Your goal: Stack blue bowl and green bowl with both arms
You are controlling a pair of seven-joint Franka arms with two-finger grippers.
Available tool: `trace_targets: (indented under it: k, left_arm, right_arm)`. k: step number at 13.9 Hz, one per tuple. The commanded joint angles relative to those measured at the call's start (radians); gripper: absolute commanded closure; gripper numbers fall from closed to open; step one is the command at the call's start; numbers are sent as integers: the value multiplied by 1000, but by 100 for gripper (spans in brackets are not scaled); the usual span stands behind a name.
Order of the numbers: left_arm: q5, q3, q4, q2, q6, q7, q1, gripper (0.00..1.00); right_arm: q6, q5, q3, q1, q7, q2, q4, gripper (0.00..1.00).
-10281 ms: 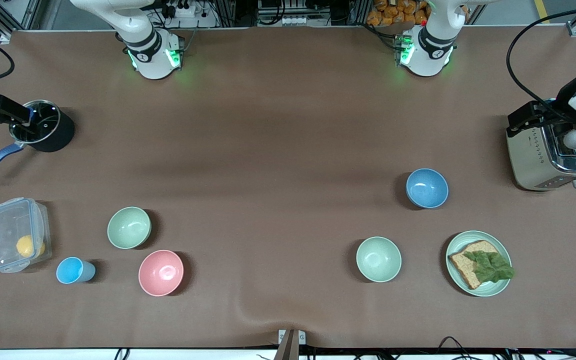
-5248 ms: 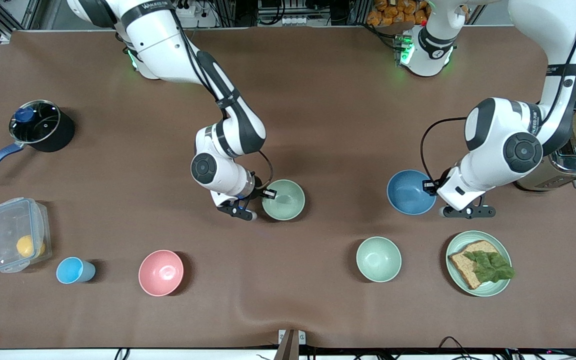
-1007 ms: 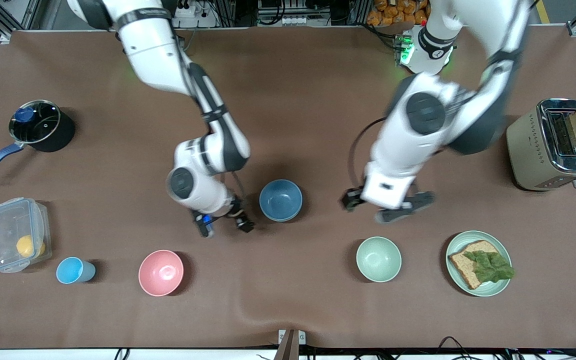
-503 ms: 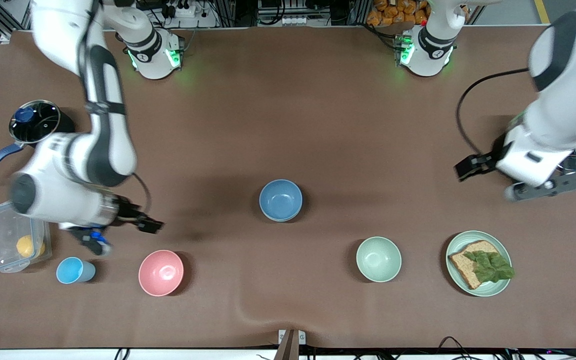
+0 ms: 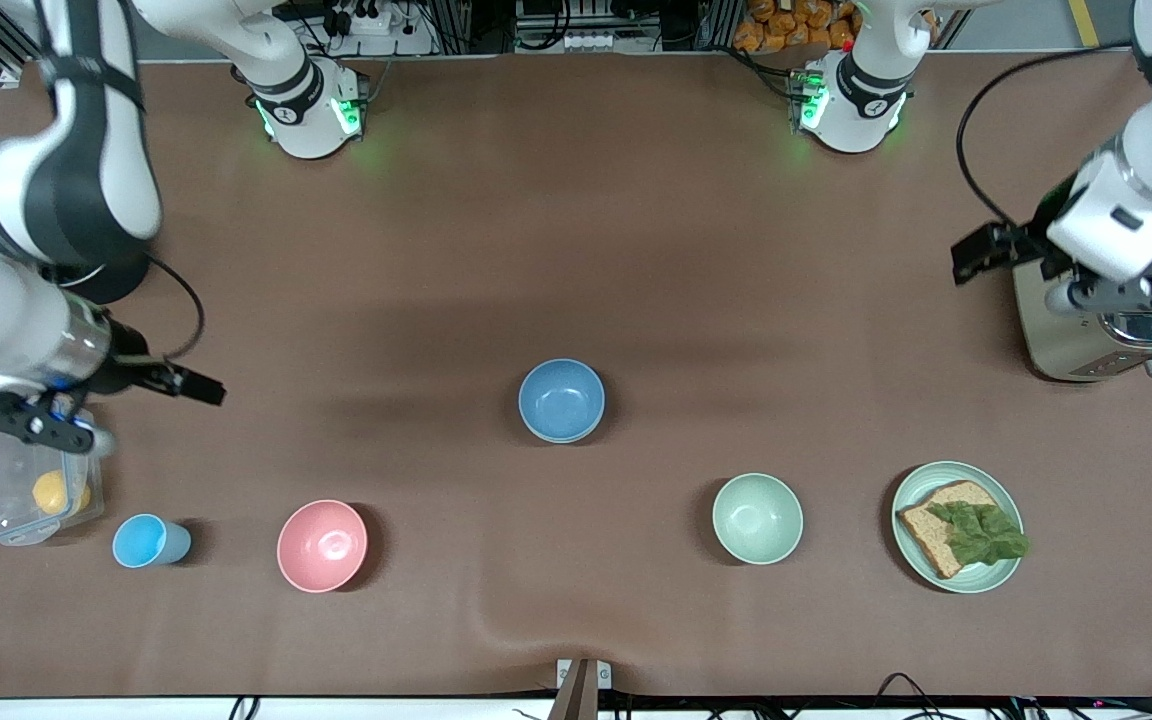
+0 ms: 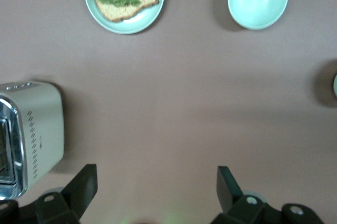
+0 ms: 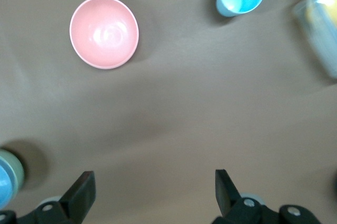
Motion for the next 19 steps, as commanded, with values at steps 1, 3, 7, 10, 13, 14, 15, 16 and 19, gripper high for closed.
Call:
trace_targets:
  k: [1,3,7,10,13,14,15,16,19]
  left_arm:
    - [-21,9,-41,-50,-15,40,13,0]
    - [-21,16,-41,-56,-16,71,13,0]
    - [-21,19,-40,-67,-33,71,16,0]
    - [-21,19,-40,-70,-36,73,18,0]
    - [-21,19,-37,-69,-39,74,18,0]
    - [-21,19,-35,-69,-39,74,18,0]
    - [-21,19,-32,-67,-38,74,18,0]
    - [-21,18,-31,-67,-38,74,18,0]
    - [-14,18,-18,-61,-38,68,16,0]
  right_arm:
    - [-71,-87,206,-174,-48,-150,-44,0]
    - [-100,-85,207,-183,-178,-224,-69,0]
    - [-112,-84,265,-272,-246,-278,-87,0]
    - [-114,-84,277,-306,-283,-275,-89,0]
    - [-112,-84,277,-327,-332,-273,-87,0]
    - [-114,-84,277,-327,-332,-273,-87,0]
    - [-117,-84,277,-327,-334,-273,-87,0]
    - [-122,-84,277,-329,-334,-273,-87,0]
    - [-126,-85,276,-329,-335,-270,-86,0]
